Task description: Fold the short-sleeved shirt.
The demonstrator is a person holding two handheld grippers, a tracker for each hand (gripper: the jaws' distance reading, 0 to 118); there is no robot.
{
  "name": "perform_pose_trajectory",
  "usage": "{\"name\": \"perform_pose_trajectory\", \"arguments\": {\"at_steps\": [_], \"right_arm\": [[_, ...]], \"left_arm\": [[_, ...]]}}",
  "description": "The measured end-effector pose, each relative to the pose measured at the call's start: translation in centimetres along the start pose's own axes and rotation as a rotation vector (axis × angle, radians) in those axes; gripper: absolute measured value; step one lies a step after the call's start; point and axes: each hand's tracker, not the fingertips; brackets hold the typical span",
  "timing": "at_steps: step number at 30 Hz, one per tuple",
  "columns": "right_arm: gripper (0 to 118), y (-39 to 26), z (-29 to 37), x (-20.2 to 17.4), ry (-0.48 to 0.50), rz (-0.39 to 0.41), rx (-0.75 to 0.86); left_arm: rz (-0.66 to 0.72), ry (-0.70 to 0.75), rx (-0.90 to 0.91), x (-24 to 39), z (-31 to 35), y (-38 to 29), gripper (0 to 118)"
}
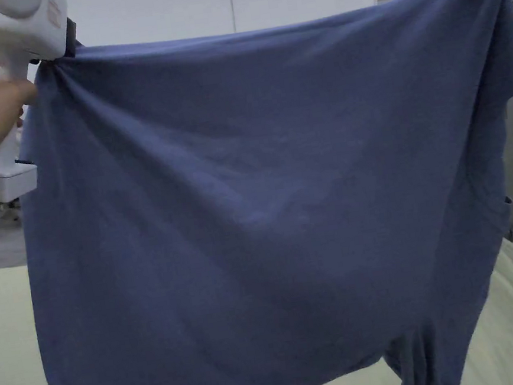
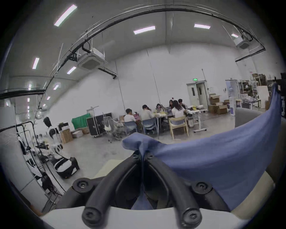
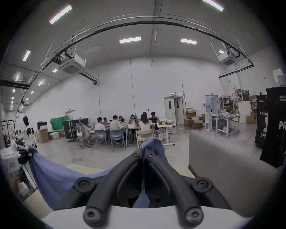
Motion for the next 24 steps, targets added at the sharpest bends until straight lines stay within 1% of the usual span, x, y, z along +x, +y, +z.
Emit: {"name": "perform_pose_trajectory", "arguments": {"at_steps": [1, 3, 5, 7, 9, 10, 12, 14, 15, 16, 18, 19, 20, 21, 23, 24], "right_arm": [[3, -1.3, -0.5, 0.2, 0.004, -0.016, -0.010], [3, -4.7, -1.7, 0.7, 0.018, -0.011, -0.053], [3, -9.0, -3.2, 1.0, 0.005, 0.023, -0.128], [3, -13.8, -3.8, 1.2, 0.004, 0.033, -0.192], [3, -19.6, -5.1, 2.0, 0.023, -0.011, -0.280], [3, -22.4, -5.6, 2.4, 0.017, -0.025, -0.321], [3, -28.6, -6.1, 3.1, 0.043, -0.061, -0.416], [3, -34.3, -6.3, 3.8, 0.043, -0.105, -0.511], [3, -37.0, -5.6, 3.8, 0.038, -0.116, -0.556], [3, -38.7, -5.4, 3.9, 0.022, -0.109, -0.586], [3, -41.9, -4.5, 4.3, 0.024, -0.117, -0.614], [3, -42.4, -3.5, 4.2, 0.038, -0.108, -0.626], [3, -43.0, -2.8, 4.2, 0.038, -0.093, -0.635], [3, -43.2, -1.9, 4.2, 0.051, -0.046, -0.648], [3, -43.4, 0.4, 4.2, 0.074, 0.022, -0.654], [3, -43.3, 1.7, 4.4, 0.085, 0.014, -0.655]], "left_arm": [[-0.006, -0.007, -0.002, 0.2, -0.7, -0.9, 1], [-0.016, -0.013, -0.039, 1.2, -2.4, -3.4, 1], [-0.003, -0.037, -0.098, 2.2, -4.1, -7.2, 1], [0.023, -0.065, -0.175, 3.3, -5.8, -11.4, 1], [0.067, -0.108, -0.270, 4.5, -7.4, -16.8, 1], [0.081, -0.118, -0.317, 5.2, -8.1, -19.4, 1], [0.095, -0.160, -0.448, 6.4, -9.4, -24.9, 1], [0.109, -0.166, -0.538, 7.5, -9.6, -29.5, 1], [0.113, -0.177, -0.576, 7.9, -9.5, -31.7, 1], [0.127, -0.186, -0.593, 8.2, -9.0, -33.3, 1], [0.121, -0.185, -0.625, 8.4, -8.3, -35.6, 1], [0.101, -0.193, -0.655, 8.4, -7.9, -36.3, 1], [0.106, -0.199, -0.647, 8.2, -6.7, -36.8, 1], [0.103, -0.225, -0.651, 7.8, -5.7, -37.1, 1], [0.100, -0.241, -0.616, 7.0, -3.1, -37.6, 1], [0.108, -0.259, -0.612, 6.4, -1.3, -37.5, 1]]}}
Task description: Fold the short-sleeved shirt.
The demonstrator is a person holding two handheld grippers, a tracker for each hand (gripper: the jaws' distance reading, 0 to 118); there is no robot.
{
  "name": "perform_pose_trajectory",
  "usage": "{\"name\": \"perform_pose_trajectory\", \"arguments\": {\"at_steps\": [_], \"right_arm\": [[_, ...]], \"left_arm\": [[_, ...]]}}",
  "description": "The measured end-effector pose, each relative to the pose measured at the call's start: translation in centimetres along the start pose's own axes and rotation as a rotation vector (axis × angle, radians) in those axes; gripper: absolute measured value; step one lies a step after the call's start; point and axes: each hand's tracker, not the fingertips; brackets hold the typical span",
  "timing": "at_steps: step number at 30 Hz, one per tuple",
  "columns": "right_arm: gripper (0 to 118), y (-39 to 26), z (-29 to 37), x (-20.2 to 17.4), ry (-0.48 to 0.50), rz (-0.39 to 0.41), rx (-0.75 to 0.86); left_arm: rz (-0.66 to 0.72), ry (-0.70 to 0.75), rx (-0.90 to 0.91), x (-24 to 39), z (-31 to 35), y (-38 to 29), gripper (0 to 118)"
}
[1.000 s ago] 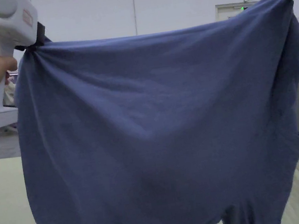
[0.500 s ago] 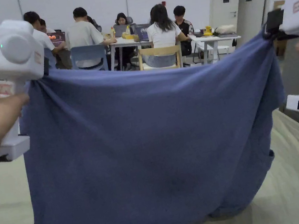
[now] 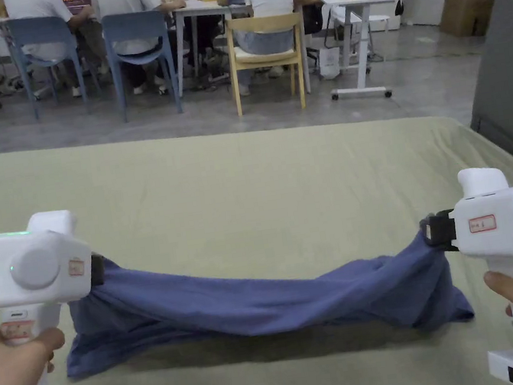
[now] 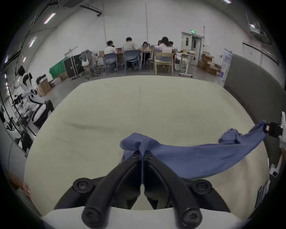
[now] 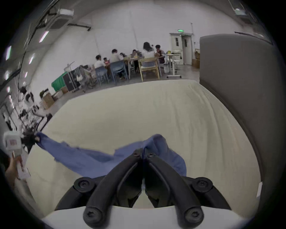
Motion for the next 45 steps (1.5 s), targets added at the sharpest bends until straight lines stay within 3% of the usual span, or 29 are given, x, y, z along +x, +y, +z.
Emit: {"name": "perform_pose_trajectory", "arguments": {"at_steps": [3, 6, 13, 16, 18, 21, 25, 26, 27, 28, 29, 30, 31, 34, 36, 37, 38, 39, 41, 42, 45], "right_arm": [[3, -3.3, 4.5, 0.1, 0.038, 0.006, 0.018], [3, -7.9, 9.6, 0.2, 0.033, 0.020, 0.028], [3, -21.1, 21.0, 1.4, -0.007, -0.044, 0.003], [3, -26.2, 25.3, 1.9, -0.028, -0.111, -0.033], [3, -29.1, 26.4, 2.3, -0.049, -0.145, -0.087], [3, -31.5, 25.8, 2.6, -0.074, -0.131, -0.154], [3, -31.2, 22.9, 2.8, -0.091, -0.131, -0.184], [3, -31.0, 22.3, 2.8, -0.095, -0.127, -0.189], [4, -30.9, 21.7, 2.9, -0.100, -0.129, -0.198], [17, -30.6, 21.3, 3.1, -0.105, -0.137, -0.241], [49, -30.4, 21.0, 3.1, -0.122, -0.132, -0.283], [99, -30.2, 20.7, 2.9, -0.161, -0.116, -0.338], [112, -30.5, 20.9, 2.8, -0.184, -0.074, -0.349], [113, -30.0, 23.4, 1.5, -0.210, -0.020, -0.327], [107, -29.6, 25.9, 0.6, -0.188, -0.014, -0.329], [86, -29.6, 26.9, 0.1, -0.166, -0.012, -0.309], [40, -29.7, 28.1, -0.4, -0.117, -0.010, -0.268], [2, -29.7, 28.8, -0.8, -0.067, -0.019, -0.258], [2, -30.6, 28.9, -1.7, -0.138, -0.032, -0.221], [2, -30.9, 28.8, -1.9, -0.122, -0.018, -0.230], [2, -31.0, 28.2, -2.7, -0.119, 0.026, -0.257]], "left_arm": [[0.076, -0.063, 0.039, -0.8, 4.4, -3.8, 1], [0.065, -0.066, 0.059, -1.0, 9.4, -8.8, 1], [-0.001, -0.056, 0.019, -1.6, 18.4, -22.4, 1], [0.002, -0.029, -0.055, -2.1, 20.7, -27.4, 1], [0.010, -0.018, -0.110, -2.2, 20.8, -29.9, 1], [0.040, -0.025, -0.195, -1.9, 19.0, -31.8, 1], [0.071, -0.006, -0.232, -1.8, 16.3, -31.2, 1], [0.087, -0.009, -0.248, -2.0, 15.7, -31.1, 2], [0.100, -0.005, -0.283, -2.1, 15.2, -31.0, 29], [0.108, 0.018, -0.311, -2.3, 15.1, -31.1, 68], [0.118, 0.017, -0.355, -2.6, 14.9, -31.3, 90], [0.136, 0.003, -0.339, -3.0, 15.5, -31.5, 91], [0.154, -0.022, -0.321, -3.4, 16.3, -31.6, 90], [0.177, -0.013, -0.280, -3.7, 20.6, -31.4, 91], [0.175, 0.046, -0.216, -2.8, 25.5, -31.1, 90], [0.175, 0.045, -0.171, -2.6, 27.4, -31.2, 77], [0.163, 0.003, -0.133, -2.3, 29.3, -31.6, 35], [0.159, -0.031, -0.120, -2.1, 30.1, -31.8, 0], [0.226, 0.023, -0.157, -1.4, 29.5, -32.7, 0], [0.189, -0.040, -0.240, -1.2, 28.6, -33.0, 0], [0.067, 0.078, -0.258, -1.2, 27.7, -32.7, 0]]}}
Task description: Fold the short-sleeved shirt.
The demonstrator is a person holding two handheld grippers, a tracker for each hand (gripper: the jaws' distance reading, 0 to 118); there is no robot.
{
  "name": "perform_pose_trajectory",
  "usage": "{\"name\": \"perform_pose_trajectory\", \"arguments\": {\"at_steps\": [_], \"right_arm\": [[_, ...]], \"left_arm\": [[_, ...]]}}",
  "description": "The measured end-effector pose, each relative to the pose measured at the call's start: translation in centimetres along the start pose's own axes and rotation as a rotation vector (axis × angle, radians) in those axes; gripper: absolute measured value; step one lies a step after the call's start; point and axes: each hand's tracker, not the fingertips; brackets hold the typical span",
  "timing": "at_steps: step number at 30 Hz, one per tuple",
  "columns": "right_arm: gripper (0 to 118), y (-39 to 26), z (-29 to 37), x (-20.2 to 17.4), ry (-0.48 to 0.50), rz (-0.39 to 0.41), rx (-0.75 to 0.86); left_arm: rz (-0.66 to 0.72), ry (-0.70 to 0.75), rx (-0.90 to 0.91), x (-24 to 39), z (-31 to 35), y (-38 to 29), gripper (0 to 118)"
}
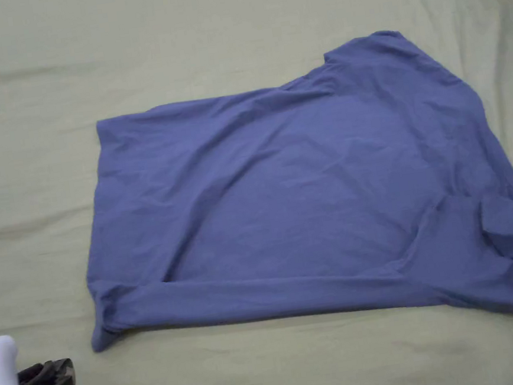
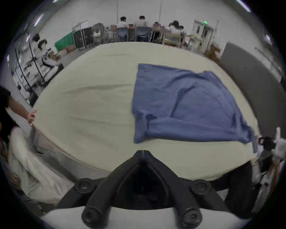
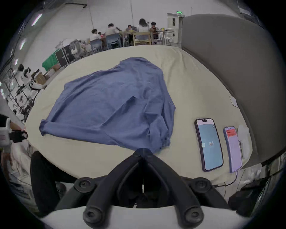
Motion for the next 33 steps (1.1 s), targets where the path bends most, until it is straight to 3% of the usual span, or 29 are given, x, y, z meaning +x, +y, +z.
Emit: {"name": "perform_pose_trajectory", "arguments": {"at_steps": [5, 6, 7, 8, 12, 13, 14, 15, 17, 21, 22, 23, 24, 26, 29, 30, 32, 33], "right_arm": [[2, 0.9, 0.4, -0.7, 0.035, -0.004, -0.008], [2, 1.2, 0.6, -0.8, 0.035, -0.005, -0.009], [2, 1.2, 0.6, -1.0, 0.037, -0.002, -0.010], [2, 1.2, 0.5, -1.2, 0.036, 0.002, -0.012], [2, 1.2, 0.0, -1.1, 0.032, 0.009, -0.035], [2, 1.1, -0.1, -1.0, 0.030, 0.007, -0.042], [2, 1.1, -0.3, -0.8, 0.028, 0.004, -0.055], [2, 0.9, -0.5, -0.7, 0.026, 0.004, -0.066], [2, 0.7, -1.0, -0.5, 0.022, -0.002, -0.084], [4, 0.9, -1.5, 0.5, 0.043, -0.038, -0.091], [32, 1.3, -1.5, 1.1, 0.029, -0.072, -0.073], [86, 1.7, -1.7, 1.6, 0.016, -0.115, -0.062], [118, 2.1, -2.5, 2.2, -0.016, -0.149, -0.064], [118, 2.3, -4.8, 3.7, -0.006, -0.169, -0.138], [95, 2.7, -8.0, 4.4, 0.009, -0.195, -0.189], [95, 2.6, -8.6, 4.7, 0.031, -0.183, -0.164], [15, 2.5, -10.5, 4.8, 0.032, -0.198, -0.180], [8, 2.2, -10.9, 4.7, 0.047, -0.205, -0.173]], "left_arm": [[0.088, -0.073, 0.016, -0.4, -2.9, 2.4, 0], [0.110, -0.096, 0.017, -0.6, -3.9, 3.1, 27], [0.108, -0.126, -0.015, 0.3, -4.8, 3.8, 72], [0.101, -0.147, -0.027, 0.5, -6.1, 4.2, 94], [0.031, -0.084, -0.073, 1.5, -11.3, 4.9, 94], [0.008, -0.067, -0.058, 1.5, -12.0, 4.8, 90], [0.017, -0.087, -0.075, 1.2, -12.6, 4.7, 66], [0.042, -0.144, -0.109, 0.5, -13.4, 4.7, 2], [0.150, -0.161, -0.107, 0.1, -13.7, 4.0, 0], [0.137, -0.153, -0.079, 0.4, -10.8, 4.7, 0], [0.131, -0.149, -0.063, 0.5, -10.1, 4.7, 0], [0.124, -0.140, -0.043, 1.0, -8.9, 4.8, 0], [0.127, -0.141, -0.037, 1.2, -8.4, 4.8, 0], [0.138, -0.146, -0.020, 1.5, -7.9, 4.8, 0], [0.144, -0.136, -0.020, 1.9, -8.1, 4.9, 0], [0.145, -0.129, -0.029, 2.1, -8.4, 4.7, 0], [0.143, -0.129, -0.048, 2.2, -8.7, 4.7, 0], [0.141, -0.130, -0.051, 2.3, -8.8, 4.6, 0]]}}
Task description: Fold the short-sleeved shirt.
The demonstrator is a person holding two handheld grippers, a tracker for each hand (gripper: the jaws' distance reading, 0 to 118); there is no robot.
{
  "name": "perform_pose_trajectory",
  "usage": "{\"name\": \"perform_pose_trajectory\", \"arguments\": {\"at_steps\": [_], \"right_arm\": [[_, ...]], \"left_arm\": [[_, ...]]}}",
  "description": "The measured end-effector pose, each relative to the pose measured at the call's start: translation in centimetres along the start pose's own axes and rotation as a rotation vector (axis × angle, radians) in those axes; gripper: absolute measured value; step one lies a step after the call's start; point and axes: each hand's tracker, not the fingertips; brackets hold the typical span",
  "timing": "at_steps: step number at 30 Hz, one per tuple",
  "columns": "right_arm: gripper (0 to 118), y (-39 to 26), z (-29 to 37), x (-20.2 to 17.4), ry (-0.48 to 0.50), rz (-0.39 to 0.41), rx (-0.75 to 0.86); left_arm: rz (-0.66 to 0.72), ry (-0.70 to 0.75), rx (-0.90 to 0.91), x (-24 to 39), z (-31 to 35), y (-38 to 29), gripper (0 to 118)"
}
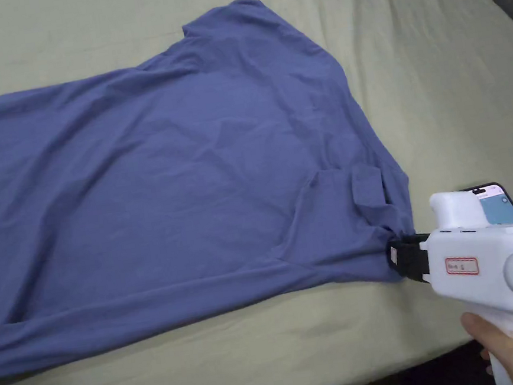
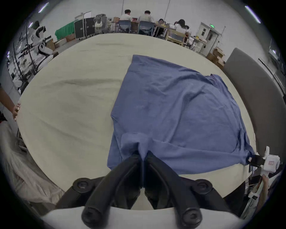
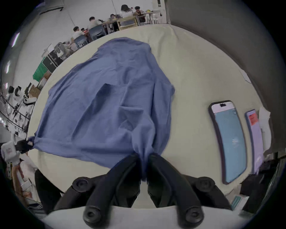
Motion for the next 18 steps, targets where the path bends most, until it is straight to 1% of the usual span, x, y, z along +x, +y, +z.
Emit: {"name": "perform_pose_trajectory", "arguments": {"at_steps": [1, 3, 5, 6, 7, 9, 10, 11, 13, 15, 17, 18], "right_arm": [[7, -0.3, 0.0, -0.6, 0.013, 0.012, 0.000], [7, -0.3, 1.2, -1.3, -0.009, 0.046, 0.060], [7, 0.5, 3.2, -2.0, 0.039, 0.018, 0.133], [6, 1.6, 4.2, -2.4, 0.054, 0.024, 0.168], [6, 2.9, 4.8, -2.9, 0.057, 0.052, 0.184], [6, 6.5, 5.5, -4.2, 0.053, 0.107, 0.247], [6, 8.3, 5.4, -4.7, 0.054, 0.118, 0.276], [6, 10.1, 5.0, -5.1, 0.050, 0.122, 0.297], [6, 13.8, 3.3, -5.7, 0.036, 0.127, 0.301], [6, 17.5, 0.3, -6.1, 0.013, 0.130, 0.285], [6, 19.9, -2.8, -5.8, 0.003, 0.122, 0.235], [6, 20.9, -4.5, -6.0, -0.011, 0.137, 0.199]], "left_arm": [[0.000, 0.003, -0.002, 0.1, 0.0, -0.1, 0], [0.007, 0.004, -0.004, 0.0, 0.5, 0.4, 0], [0.008, 0.000, 0.006, 0.3, 1.2, 1.7, 0], [0.005, 0.000, 0.014, 0.3, 1.5, 3.0, 0], [0.017, -0.007, 0.033, 0.4, 1.7, 4.3, 0], [0.068, -0.070, 0.119, 0.6, 1.9, 7.6, 0], [0.053, -0.063, 0.141, 0.8, 1.5, 9.3, 0], [0.028, -0.049, 0.141, 1.3, 0.9, 10.9, 0], [-0.047, 0.034, 0.122, 2.3, -1.3, 14.1, 0], [-0.104, 0.077, 0.077, 2.9, -5.0, 17.0, 0], [-0.101, 0.073, 0.056, 3.2, -7.9, 18.8, 0], [-0.099, 0.078, 0.027, 3.2, -9.9, 19.6, 0]]}}
